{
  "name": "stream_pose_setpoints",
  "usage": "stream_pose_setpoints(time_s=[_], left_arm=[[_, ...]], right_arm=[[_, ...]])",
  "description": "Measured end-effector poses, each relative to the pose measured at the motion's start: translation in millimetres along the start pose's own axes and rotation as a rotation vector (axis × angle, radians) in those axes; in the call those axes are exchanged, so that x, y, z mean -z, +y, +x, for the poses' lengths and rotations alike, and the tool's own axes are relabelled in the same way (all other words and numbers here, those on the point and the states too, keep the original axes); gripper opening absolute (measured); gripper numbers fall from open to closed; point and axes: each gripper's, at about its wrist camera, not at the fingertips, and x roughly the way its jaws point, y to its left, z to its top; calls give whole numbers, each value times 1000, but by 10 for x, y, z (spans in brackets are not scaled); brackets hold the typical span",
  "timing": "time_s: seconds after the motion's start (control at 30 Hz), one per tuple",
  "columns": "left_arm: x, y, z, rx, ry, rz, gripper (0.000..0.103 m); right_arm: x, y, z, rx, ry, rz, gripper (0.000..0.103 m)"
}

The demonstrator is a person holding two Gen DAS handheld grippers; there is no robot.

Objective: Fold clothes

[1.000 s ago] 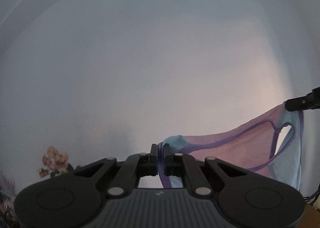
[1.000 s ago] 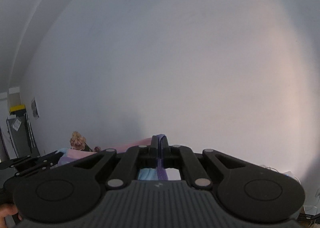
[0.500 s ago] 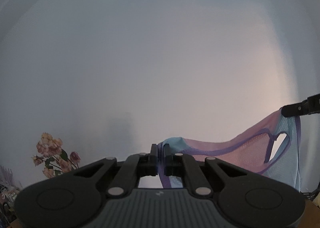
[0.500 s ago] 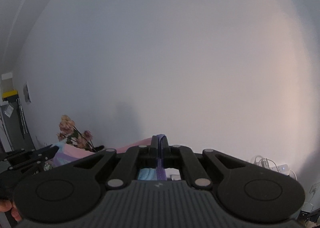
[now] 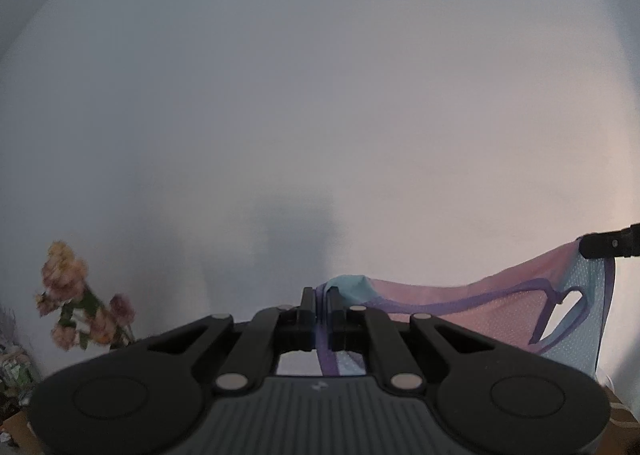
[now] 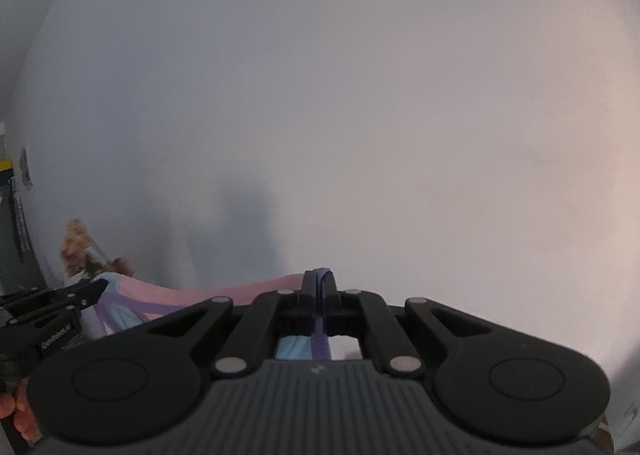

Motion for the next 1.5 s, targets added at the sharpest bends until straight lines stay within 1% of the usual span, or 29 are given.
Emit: stream_pose_setpoints(time_s=[0.17, 0.27, 0.33, 0.43, 0.53, 0.57, 0.7, 0.8, 0.9, 1.0, 1.03, 1.13, 1.17, 1.27, 1.33, 1.37, 1.4, 1.43, 1.47, 1.5], left_arm=[[-137, -18, 688, -18, -43, -21, 3], [-113, -1, 919, -31, -70, -46, 3], [-13, 3, 976, -27, -86, -53, 3], [190, -15, 956, 29, -68, -61, 3], [458, -48, 752, 89, -74, -54, 3], [611, -73, 630, 106, -65, -50, 3], [1313, -194, 70, 166, -17, -30, 3], [1840, -285, -349, 212, 20, -15, 3], [2367, -375, -769, 257, 57, 0, 3], [2894, -466, -1189, 302, 93, 15, 3], [3109, -539, -1343, 316, 124, 28, 3], [3741, -741, -1673, 364, 267, 36, 3], [3913, -817, -1836, 375, 311, 29, 3], [4199, -477, -1973, 380, 387, 19, 3], [4253, -337, -2045, 381, 408, 24, 3], [4270, -277, -2082, 381, 416, 28, 3], [4186, -246, -2064, 379, 425, 27, 3], [4052, -208, -2181, 373, 435, 25, 3], [4100, -185, -2194, 369, 445, 22, 3], [4217, -171, -2147, 364, 454, 20, 3]], right_arm=[[-279, -40, 604, 4, -79, 0, 2], [-339, -14, 858, -9, -127, -14, 2], [-291, -15, 985, -30, -141, -30, 2], [-70, -54, 1102, -97, -151, -47, 2], [195, -105, 1140, -165, -140, -55, 2], [283, -120, 1127, -183, -135, -57, 2], [745, -112, 872, -252, -90, -76, 2], [1207, -116, 676, -308, -37, -99, 2], [1832, -121, 431, -359, 41, -121, 2], [2419, -167, -108, -376, 134, -112, 2], [2613, -183, -293, -381, 165, -109, 2], [3197, -232, -849, -396, 259, -97, 2], [3392, -248, -1035, -401, 290, -93, 2], [3975, -296, -1591, -415, 383, -82, 2], [4221, -406, -1975, -414, 427, -74, 2], [4356, -447, -2080, -407, 450, -76, 2], [4460, -460, -2105, -400, 464, -71, 2], [4560, -503, -2142, -397, 484, -60, 2], [4650, -523, -2187, -390, 501, -48, 2], [4678, -535, -2196, -385, 511, -38, 2]])
